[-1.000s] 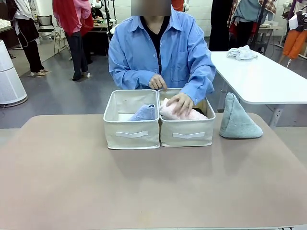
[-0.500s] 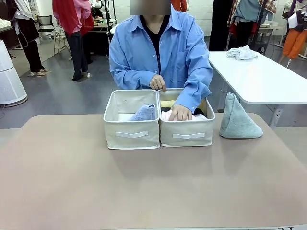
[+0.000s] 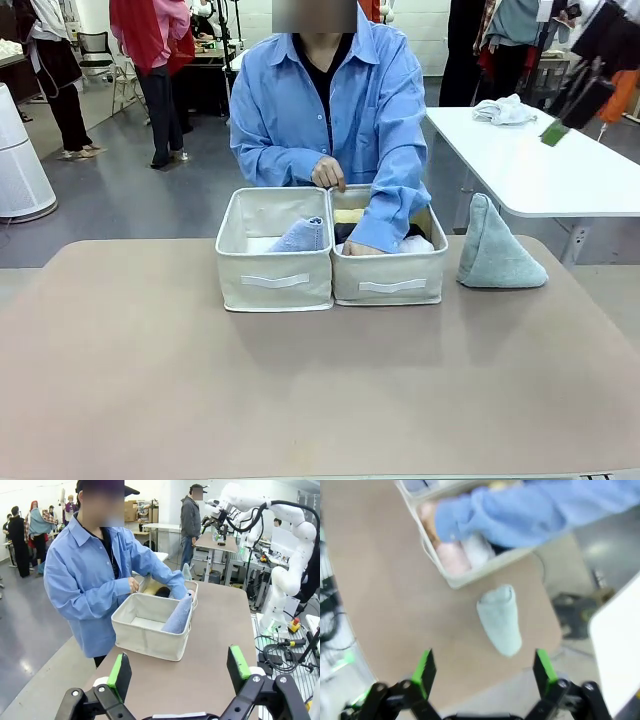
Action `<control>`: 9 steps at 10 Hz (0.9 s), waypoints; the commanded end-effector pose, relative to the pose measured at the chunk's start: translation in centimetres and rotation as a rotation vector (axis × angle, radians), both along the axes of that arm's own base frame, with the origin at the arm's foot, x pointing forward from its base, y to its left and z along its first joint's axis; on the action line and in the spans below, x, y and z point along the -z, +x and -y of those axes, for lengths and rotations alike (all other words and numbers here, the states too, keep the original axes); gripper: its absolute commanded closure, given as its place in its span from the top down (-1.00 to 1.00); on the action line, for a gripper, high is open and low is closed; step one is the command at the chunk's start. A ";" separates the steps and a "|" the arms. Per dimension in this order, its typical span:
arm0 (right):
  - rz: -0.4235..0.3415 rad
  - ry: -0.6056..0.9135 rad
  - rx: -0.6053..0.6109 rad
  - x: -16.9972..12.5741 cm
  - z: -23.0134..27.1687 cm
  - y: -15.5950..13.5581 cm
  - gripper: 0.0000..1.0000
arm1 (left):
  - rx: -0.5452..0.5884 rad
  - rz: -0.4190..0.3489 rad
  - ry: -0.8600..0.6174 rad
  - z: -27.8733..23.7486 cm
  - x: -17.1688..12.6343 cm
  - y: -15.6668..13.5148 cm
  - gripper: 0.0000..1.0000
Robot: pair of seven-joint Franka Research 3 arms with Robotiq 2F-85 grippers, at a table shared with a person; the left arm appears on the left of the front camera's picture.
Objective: Sort the towels based on their folding style.
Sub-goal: Pick up another triangle-folded towel from the table and place it in the left Fabric basket.
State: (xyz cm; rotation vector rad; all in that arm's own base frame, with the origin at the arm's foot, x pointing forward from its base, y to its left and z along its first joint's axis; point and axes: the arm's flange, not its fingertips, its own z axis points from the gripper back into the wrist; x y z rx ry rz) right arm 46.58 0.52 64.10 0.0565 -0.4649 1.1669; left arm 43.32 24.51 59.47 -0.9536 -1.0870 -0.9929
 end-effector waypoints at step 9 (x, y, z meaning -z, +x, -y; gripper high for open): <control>0.286 -0.153 -0.199 1.2 -1.7 1.9 1.00 | 0.001 0.006 -0.005 -0.1 -0.1 -0.3 1.00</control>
